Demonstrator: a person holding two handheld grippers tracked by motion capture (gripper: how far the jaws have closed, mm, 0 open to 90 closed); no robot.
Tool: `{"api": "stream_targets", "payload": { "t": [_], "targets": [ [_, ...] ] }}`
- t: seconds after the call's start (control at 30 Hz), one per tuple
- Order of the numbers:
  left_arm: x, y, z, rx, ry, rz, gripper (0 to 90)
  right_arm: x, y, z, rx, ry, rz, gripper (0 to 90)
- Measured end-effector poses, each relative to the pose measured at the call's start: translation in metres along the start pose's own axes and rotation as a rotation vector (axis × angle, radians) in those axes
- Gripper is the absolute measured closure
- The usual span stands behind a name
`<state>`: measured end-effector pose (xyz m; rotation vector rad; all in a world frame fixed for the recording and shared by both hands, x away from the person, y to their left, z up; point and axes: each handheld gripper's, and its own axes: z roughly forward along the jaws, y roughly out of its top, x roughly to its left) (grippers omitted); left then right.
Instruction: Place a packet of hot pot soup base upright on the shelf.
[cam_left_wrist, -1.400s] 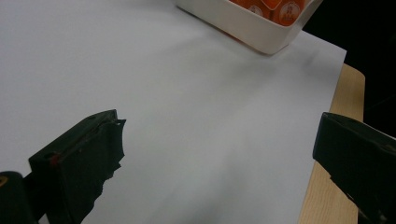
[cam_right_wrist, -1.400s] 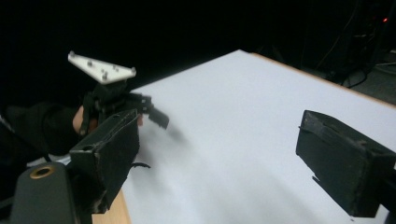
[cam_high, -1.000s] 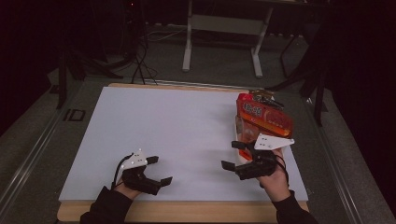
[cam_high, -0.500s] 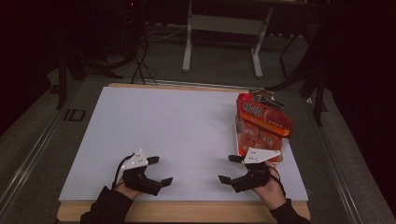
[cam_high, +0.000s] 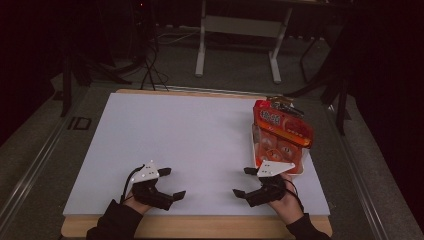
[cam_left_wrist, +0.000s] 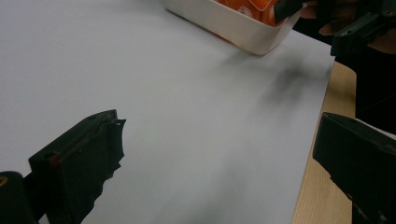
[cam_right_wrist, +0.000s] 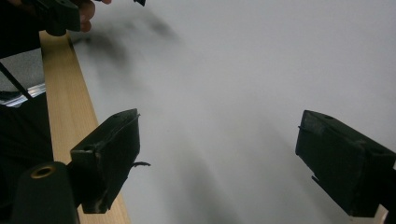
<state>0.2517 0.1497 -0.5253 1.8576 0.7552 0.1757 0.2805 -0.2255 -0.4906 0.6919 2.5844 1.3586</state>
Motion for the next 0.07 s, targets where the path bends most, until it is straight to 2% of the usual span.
{"api": "stream_targets", "payload": {
  "t": [0.07],
  "targets": [
    [0.0002,-0.0001,-0.0003,-0.001,0.001,-0.003,1.6,-0.0004,0.0001,0.0002,0.003,-0.006,-0.003,13.7]
  ]
}}
